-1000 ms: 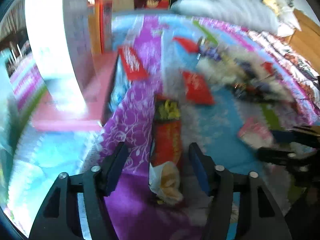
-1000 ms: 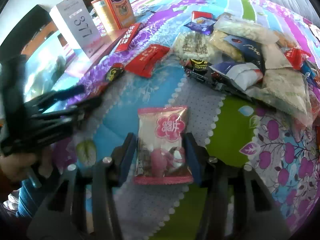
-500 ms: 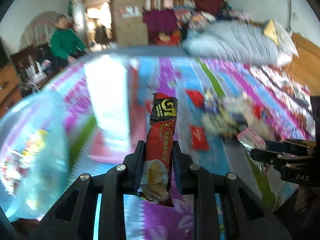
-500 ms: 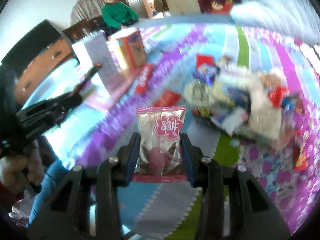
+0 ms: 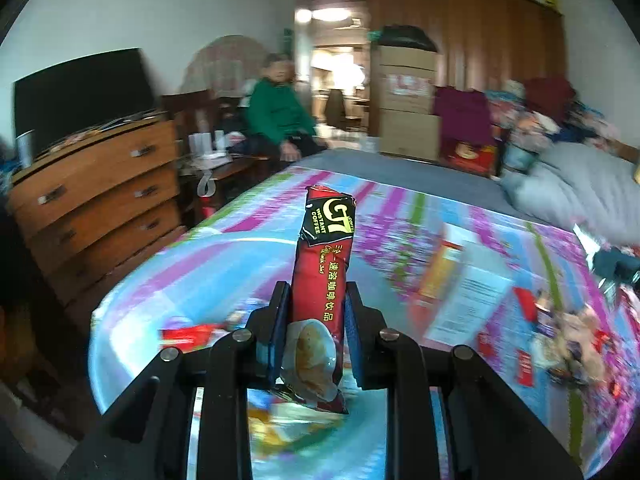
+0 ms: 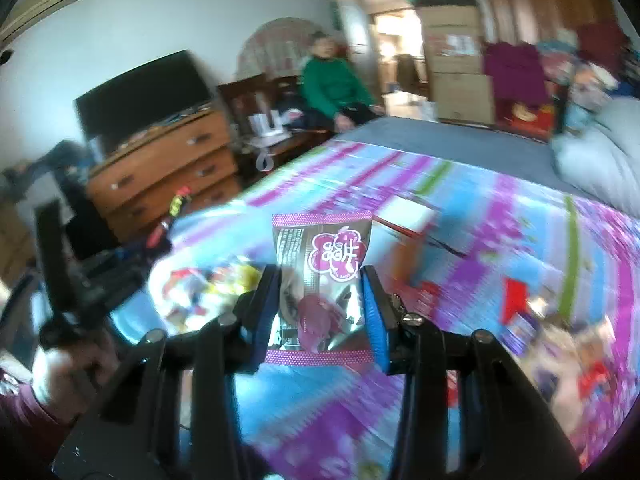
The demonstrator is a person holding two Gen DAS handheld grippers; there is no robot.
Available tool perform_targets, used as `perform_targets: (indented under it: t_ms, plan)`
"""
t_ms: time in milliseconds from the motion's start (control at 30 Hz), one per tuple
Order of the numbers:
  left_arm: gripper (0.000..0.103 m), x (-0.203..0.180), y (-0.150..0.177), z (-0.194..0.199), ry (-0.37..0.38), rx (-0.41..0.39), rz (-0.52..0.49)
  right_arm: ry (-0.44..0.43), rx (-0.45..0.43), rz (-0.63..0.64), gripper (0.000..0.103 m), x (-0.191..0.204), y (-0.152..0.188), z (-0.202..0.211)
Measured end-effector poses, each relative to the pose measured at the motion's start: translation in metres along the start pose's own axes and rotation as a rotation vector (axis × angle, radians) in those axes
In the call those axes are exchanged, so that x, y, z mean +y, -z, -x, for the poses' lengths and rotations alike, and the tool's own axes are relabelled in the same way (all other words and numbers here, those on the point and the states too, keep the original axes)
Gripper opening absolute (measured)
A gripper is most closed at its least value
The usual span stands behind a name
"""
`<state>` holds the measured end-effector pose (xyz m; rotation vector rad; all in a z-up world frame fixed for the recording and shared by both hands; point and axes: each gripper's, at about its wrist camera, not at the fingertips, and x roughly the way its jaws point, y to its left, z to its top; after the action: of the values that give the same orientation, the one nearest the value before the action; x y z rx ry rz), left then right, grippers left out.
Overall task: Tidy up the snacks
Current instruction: 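Carry the pink and red GT packets over the clear bin with both tools, then hold the pink and red GT packets above the clear bin with both tools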
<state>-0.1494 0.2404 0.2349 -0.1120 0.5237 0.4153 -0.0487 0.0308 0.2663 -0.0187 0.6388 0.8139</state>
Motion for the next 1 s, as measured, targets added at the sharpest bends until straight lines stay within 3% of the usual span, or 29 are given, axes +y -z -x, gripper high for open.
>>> perform_targets:
  t_ms: [167, 433, 1000]
  plan:
    - [0.026, 0.036, 0.001, -0.013, -0.049, 0.018, 0.059, -0.083, 0.037, 0.047, 0.041, 0.044, -0.029, -0.04]
    - [0.026, 0.058, 0.006, -0.021, -0.065, 0.039, 0.104, -0.149, 0.116, 0.077, 0.041, 0.086, -0.041, -0.09]
    - [0.026, 0.072, 0.007, -0.033, -0.075, 0.068, 0.139, -0.165, 0.165, 0.094, 0.041, 0.107, -0.045, -0.12]
